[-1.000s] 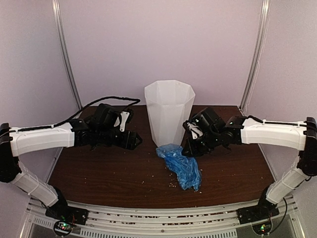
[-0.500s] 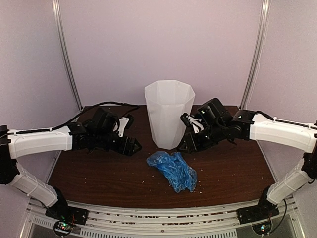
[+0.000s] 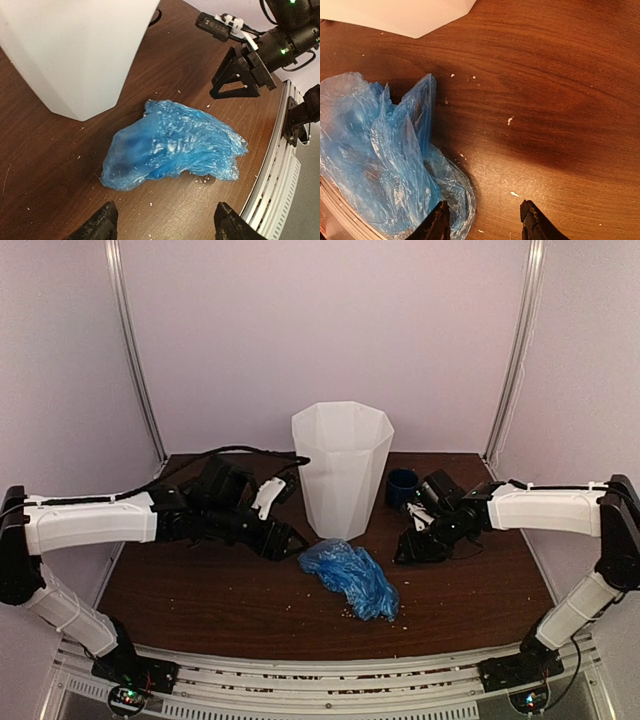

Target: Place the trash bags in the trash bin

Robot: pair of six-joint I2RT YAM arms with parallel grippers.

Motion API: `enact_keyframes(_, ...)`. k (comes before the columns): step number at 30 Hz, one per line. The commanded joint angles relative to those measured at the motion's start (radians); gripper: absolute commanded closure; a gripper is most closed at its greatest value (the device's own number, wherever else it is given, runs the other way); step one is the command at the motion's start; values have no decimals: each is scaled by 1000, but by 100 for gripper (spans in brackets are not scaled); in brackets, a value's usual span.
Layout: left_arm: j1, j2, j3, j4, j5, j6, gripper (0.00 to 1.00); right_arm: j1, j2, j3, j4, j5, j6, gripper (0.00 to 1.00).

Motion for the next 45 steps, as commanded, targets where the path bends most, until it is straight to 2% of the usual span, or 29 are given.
enact_keyframes(1,-39,54,56,51,8,54,31,4,24,-19,77,-93,-32,48)
enact_keyframes(7,-84,135,114,50,-12,88,31,6,86,-18,139,-214,-24,45)
enact_keyframes(11,-87,134,118,48,-39,55,31,27,126,6,145,-246,-38,45)
enact_keyframes(17,-87,89,130,3,-55,30,31,106,174,54,113,-266,-92,45)
enact_keyframes(21,-88,40,92,-25,-72,5,31,183,212,158,85,-315,-121,46)
enact_keyframes(25,-88,-41,38,-34,-108,-29,31,198,175,199,61,-306,-126,47)
enact_keyframes(30,-89,-119,53,-55,-128,-51,29,159,39,114,17,-263,-124,47)
enact_keyframes(33,-89,-87,86,-74,-89,-39,31,150,-51,40,42,-234,-82,47)
enact_keyframes(37,-113,-16,122,-93,-38,-20,39,148,-94,-53,106,-215,3,48)
enact_keyframes(41,-176,41,156,-135,-108,-26,50,151,-78,-116,154,-223,74,52)
enact_keyframes(45,-243,81,148,-134,-138,-65,57,158,-82,-223,330,-281,177,54)
